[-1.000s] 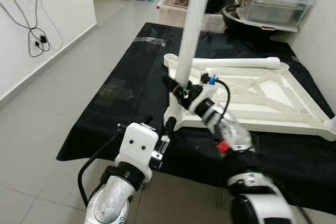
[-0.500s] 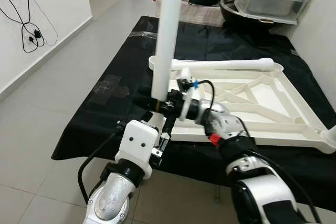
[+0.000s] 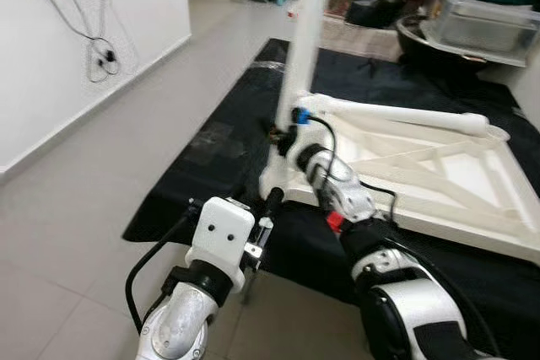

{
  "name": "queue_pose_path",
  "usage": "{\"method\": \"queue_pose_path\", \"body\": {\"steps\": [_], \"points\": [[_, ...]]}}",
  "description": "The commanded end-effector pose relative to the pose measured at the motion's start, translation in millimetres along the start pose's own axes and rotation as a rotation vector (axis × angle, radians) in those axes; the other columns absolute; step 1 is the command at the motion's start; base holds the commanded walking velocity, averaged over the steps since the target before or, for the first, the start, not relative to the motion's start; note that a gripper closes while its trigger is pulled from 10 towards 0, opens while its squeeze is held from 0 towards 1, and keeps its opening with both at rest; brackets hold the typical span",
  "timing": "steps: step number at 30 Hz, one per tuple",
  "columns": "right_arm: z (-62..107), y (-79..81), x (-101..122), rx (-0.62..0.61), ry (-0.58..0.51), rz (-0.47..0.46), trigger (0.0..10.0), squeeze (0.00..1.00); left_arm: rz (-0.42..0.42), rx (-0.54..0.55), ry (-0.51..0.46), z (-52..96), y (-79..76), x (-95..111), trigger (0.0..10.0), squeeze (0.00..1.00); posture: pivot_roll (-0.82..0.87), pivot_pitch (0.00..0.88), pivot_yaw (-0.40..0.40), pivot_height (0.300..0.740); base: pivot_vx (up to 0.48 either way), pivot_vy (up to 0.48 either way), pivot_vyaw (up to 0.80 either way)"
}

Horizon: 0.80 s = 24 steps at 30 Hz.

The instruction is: Building children table

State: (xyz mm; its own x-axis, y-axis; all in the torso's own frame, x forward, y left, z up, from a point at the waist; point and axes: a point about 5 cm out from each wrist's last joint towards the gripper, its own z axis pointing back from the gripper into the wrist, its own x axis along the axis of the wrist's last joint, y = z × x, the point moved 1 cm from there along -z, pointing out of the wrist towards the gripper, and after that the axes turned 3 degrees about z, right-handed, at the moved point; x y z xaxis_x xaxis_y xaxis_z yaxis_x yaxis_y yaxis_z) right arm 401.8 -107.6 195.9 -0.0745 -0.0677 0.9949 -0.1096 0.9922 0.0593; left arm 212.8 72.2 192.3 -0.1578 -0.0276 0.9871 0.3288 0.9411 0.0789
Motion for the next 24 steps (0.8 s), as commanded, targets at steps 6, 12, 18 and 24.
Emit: {"method": "queue_pose_path", "body": {"steps": [6,12,18,24], "points": [[31.8,-29.9,-20.8,-0.431,0.091,-0.003,0.0,0.00,-0.008,0.004,0.009,-0.2,-0.3,-3.0,10.0,0.00,0.16,0.047,-0.100,0.740,0.000,0.000,0.00],[22.6,4.2,-12.9,-0.281,-0.003,-0.152,10.0,0.00,-0.010,0.005,0.010,0.1,0.0,-3.4,10.0,0.00,0.16,0.042,-0.103,0.740,0.000,0.000,0.00],[13.1,11.1,14.6,-0.095,-0.118,-0.171,10.0,0.16,-0.008,0.006,0.012,0.3,-0.1,-4.2,10.0,0.00,0.15,0.046,-0.104,0.740,0.000,0.000,0.00],[23.1,40.5,26.8,0.617,-0.117,-0.322,10.0,0.00,-0.004,0.003,0.012,-0.5,-0.9,-4.4,10.0,0.00,0.15,0.054,-0.106,0.740,0.000,0.000,0.00]]}}
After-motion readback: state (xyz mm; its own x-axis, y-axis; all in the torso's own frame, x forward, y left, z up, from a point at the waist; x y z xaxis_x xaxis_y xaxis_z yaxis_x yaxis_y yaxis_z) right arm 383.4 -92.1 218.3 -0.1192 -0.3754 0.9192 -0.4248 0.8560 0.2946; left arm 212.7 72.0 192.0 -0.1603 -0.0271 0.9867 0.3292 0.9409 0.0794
